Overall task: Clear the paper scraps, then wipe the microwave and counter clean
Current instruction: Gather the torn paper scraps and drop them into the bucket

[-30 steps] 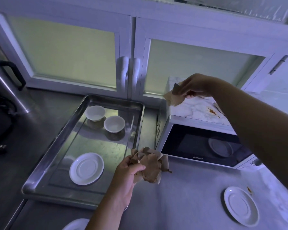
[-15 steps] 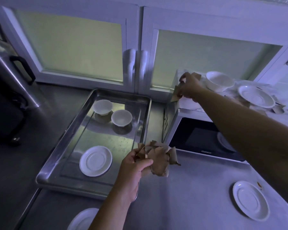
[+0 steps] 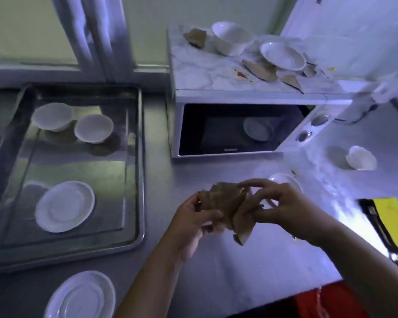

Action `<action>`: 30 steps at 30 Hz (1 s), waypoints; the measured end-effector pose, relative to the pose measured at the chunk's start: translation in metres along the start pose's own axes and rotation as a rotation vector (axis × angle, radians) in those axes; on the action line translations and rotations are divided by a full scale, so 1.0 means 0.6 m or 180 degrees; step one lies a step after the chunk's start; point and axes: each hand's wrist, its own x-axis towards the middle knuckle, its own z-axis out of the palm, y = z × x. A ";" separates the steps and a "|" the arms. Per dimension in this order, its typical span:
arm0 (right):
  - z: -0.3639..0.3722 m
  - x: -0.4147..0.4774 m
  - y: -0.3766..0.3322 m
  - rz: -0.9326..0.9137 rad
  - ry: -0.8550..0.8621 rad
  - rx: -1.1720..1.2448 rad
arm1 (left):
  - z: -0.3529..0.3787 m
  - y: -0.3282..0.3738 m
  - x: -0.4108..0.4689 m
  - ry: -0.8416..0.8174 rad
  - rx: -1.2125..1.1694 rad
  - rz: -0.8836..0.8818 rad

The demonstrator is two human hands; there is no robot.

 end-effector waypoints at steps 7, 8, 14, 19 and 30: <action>-0.042 -0.125 0.131 0.0364 0.0715 0.0044 | 0.145 -0.059 -0.007 -0.0675 0.0449 -0.0505; -0.050 -0.147 0.151 0.0366 0.0866 0.0123 | 0.167 -0.065 -0.010 -0.0690 0.0516 -0.0544; -0.087 -0.293 0.281 0.0470 0.1701 0.1223 | 0.335 -0.121 -0.040 -0.1138 0.0719 -0.0661; -0.120 -0.447 0.403 0.0423 0.2119 0.1800 | 0.508 -0.234 -0.071 -0.0898 0.1140 -0.0816; -0.111 -0.757 0.691 0.1471 0.3407 0.3150 | 0.759 -0.533 -0.071 -0.0901 0.2156 -0.1715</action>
